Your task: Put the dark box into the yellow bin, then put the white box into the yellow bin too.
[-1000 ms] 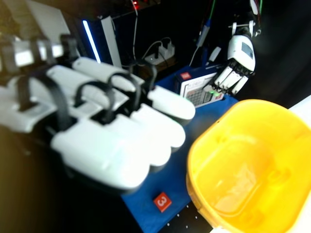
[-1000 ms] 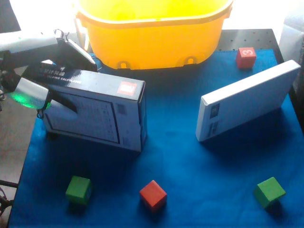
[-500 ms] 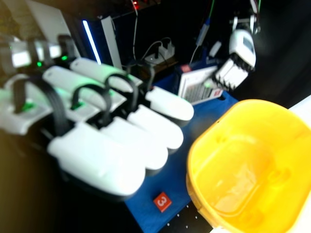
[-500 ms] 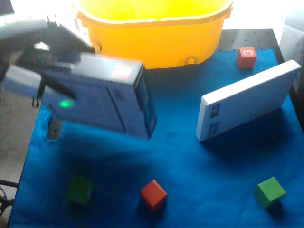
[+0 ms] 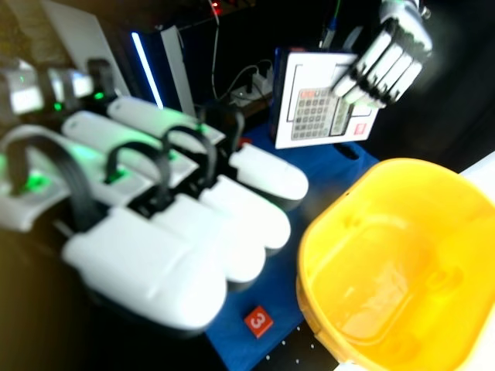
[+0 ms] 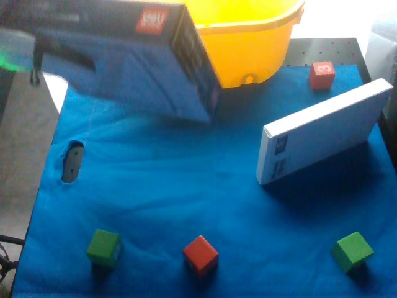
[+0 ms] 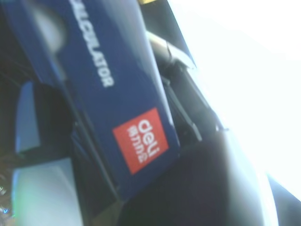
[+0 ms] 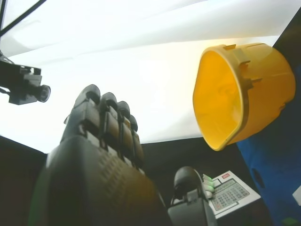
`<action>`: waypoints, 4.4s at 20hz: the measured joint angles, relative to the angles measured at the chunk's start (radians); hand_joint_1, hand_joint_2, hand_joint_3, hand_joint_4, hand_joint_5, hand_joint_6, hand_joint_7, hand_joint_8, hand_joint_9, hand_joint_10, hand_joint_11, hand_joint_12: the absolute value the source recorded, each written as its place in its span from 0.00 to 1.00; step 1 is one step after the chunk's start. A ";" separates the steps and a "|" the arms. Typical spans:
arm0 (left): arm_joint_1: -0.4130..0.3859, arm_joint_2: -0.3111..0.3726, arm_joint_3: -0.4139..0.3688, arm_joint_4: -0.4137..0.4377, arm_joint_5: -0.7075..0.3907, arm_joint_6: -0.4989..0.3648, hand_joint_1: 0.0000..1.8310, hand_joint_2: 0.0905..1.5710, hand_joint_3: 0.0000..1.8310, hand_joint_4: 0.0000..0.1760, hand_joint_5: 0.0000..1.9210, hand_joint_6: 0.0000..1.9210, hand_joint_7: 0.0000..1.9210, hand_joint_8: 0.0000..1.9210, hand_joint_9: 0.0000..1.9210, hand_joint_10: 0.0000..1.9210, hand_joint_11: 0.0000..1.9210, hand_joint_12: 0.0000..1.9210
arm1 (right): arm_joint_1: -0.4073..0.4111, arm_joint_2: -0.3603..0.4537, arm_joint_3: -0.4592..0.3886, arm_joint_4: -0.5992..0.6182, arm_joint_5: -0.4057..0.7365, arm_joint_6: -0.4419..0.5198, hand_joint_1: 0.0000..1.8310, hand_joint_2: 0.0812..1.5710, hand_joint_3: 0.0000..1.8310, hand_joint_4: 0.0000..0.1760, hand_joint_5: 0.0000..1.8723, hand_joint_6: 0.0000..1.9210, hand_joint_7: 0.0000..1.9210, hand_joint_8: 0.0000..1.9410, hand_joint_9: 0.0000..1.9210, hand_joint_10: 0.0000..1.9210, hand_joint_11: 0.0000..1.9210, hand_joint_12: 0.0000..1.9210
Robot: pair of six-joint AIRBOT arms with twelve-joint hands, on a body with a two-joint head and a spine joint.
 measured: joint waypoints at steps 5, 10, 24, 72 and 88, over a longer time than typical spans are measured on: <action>-0.110 -0.021 0.041 0.010 0.003 0.011 0.80 0.73 0.00 0.00 0.32 0.68 0.37 0.65 0.44 0.66 0.51 0.73 | 0.000 -0.021 0.014 0.014 0.000 0.000 0.00 0.72 0.00 0.00 0.12 0.00 0.14 0.00 0.11 0.00 0.00 0.17; -0.192 -0.058 0.084 -0.001 0.043 0.031 0.87 0.70 0.00 0.00 0.27 0.40 0.40 0.70 0.39 0.62 0.46 0.75 | -0.003 -0.039 0.018 0.011 0.000 0.000 0.00 0.73 0.00 0.00 0.12 0.00 0.15 0.00 0.12 0.00 0.00 0.23; -0.190 -0.315 0.341 -0.121 0.166 0.029 0.75 0.69 0.00 0.00 0.43 0.60 0.56 0.42 0.49 0.58 0.34 0.54 | -0.025 -0.076 0.026 0.013 0.000 0.000 0.00 0.72 0.00 0.00 0.14 0.00 0.18 0.00 0.13 0.00 0.00 0.31; -0.130 -0.332 0.386 -0.169 0.196 -0.021 0.57 0.59 0.00 0.11 0.24 0.00 0.16 0.00 0.14 0.00 0.00 0.43 | -0.292 0.016 -0.138 -0.148 0.006 0.168 0.16 0.49 0.00 0.00 0.04 0.00 0.12 0.00 0.11 0.00 0.07 0.12; -0.109 -0.327 0.385 -0.180 0.187 -0.021 0.56 0.56 0.00 0.23 0.23 0.00 0.18 0.00 0.14 0.00 0.00 0.36 | -0.394 -0.092 -0.073 -0.127 -0.040 0.200 0.42 0.45 0.00 0.00 0.08 0.01 0.15 0.00 0.14 0.01 0.10 0.10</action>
